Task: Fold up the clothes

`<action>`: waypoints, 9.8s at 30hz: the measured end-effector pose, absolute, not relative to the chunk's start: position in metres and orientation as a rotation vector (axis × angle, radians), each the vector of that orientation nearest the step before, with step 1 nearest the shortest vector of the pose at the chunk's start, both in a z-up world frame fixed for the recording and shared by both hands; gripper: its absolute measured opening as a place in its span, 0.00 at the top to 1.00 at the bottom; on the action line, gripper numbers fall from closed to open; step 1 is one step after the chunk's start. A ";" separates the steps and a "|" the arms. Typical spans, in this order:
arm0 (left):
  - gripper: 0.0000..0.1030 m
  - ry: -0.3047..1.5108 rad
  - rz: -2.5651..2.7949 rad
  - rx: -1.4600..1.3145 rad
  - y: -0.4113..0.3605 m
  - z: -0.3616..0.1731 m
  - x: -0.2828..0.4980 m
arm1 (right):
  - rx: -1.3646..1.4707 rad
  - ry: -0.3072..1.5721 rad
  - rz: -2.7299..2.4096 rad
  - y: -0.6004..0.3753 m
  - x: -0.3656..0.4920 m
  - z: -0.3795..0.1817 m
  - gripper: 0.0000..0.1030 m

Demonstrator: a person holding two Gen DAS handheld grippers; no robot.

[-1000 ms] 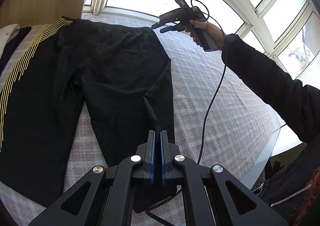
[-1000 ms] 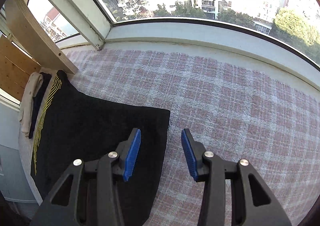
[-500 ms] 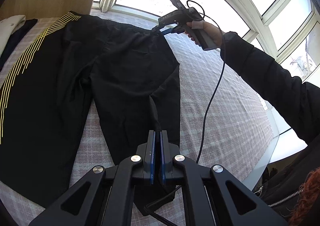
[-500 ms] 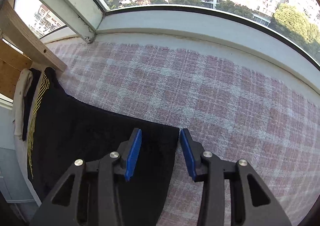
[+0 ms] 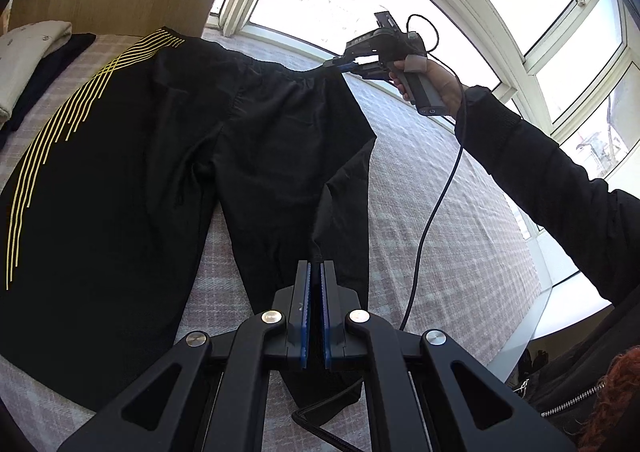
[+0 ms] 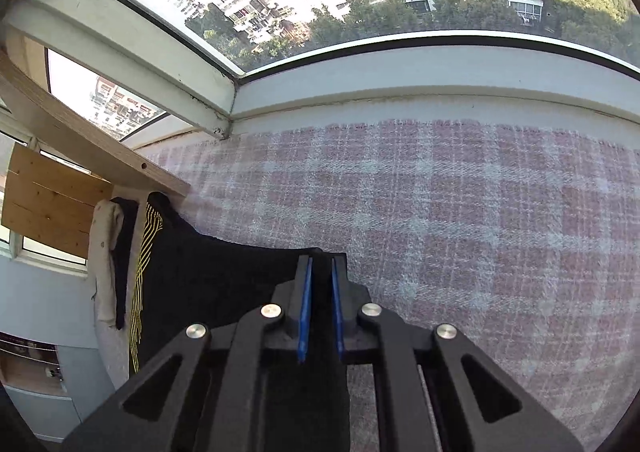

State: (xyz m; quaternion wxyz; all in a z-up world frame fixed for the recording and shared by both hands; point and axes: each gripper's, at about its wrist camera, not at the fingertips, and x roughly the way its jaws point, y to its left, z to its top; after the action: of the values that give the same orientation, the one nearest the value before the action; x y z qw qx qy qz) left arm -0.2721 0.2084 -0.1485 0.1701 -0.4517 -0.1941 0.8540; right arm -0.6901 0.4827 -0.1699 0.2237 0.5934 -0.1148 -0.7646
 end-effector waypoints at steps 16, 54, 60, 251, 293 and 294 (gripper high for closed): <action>0.96 -0.650 2.599 -1.229 0.041 -0.138 -0.210 | 1.478 0.120 -2.224 0.279 -0.653 -0.082 0.91; 0.96 -0.508 2.518 -1.394 -0.040 -0.176 -0.211 | 1.421 0.563 -2.152 0.109 -0.608 -0.137 0.78; 0.96 -0.472 2.461 -1.474 -0.032 -0.196 -0.227 | 1.505 0.578 -2.131 0.101 -0.615 -0.185 0.78; 0.95 -0.034 1.971 -1.563 -0.039 -0.181 -0.254 | 1.736 -0.209 -2.185 0.223 -0.247 -0.221 0.87; 1.00 -0.051 1.949 -1.363 0.015 -0.128 -0.496 | 1.494 -0.496 -2.238 0.317 -0.498 -0.147 0.91; 1.00 -0.073 1.885 -1.397 0.018 -0.134 -0.487 | 1.510 -0.457 -2.238 0.314 -0.490 -0.151 0.91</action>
State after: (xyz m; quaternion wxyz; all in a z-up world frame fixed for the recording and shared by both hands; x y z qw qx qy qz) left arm -0.4875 0.0185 -0.1342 0.3869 -0.5487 -0.0288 0.7405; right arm -0.4903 0.3137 -0.1506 0.2002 0.5404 -0.1635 -0.8007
